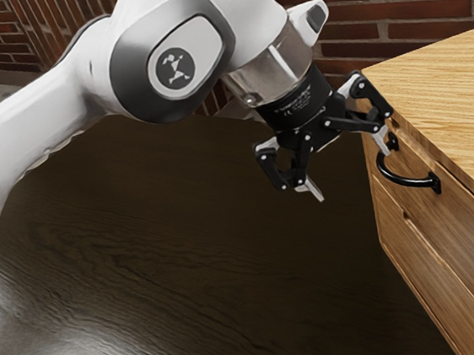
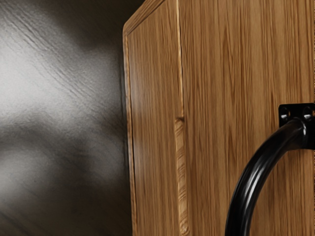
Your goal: Pull the drawer handle with one arm to open the drawer
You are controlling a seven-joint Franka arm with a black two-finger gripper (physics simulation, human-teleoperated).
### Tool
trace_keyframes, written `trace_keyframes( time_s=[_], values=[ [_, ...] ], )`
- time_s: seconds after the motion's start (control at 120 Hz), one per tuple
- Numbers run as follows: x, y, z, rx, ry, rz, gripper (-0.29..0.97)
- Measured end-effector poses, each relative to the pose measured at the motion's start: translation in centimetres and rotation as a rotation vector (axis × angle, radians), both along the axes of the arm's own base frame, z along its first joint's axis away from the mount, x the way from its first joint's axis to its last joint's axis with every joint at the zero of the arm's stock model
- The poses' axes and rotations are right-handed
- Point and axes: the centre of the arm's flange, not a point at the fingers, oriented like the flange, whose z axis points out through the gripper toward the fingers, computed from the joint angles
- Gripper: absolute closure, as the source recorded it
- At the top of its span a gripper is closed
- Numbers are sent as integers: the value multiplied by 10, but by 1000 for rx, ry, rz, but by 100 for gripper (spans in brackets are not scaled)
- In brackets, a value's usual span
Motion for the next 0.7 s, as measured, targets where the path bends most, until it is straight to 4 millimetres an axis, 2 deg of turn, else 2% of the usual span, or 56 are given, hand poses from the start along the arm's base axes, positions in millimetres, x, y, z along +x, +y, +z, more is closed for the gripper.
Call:
trace_keyframes(
  time_s=[0.233, 0.408, 0.7],
  values=[
    [6, -10, -13, -6, -5, 4, 2],
    [9, -9, -22, -7, -1, 16, 5],
    [9, -9, -22, -9, 0, 25, 28]
  ],
)
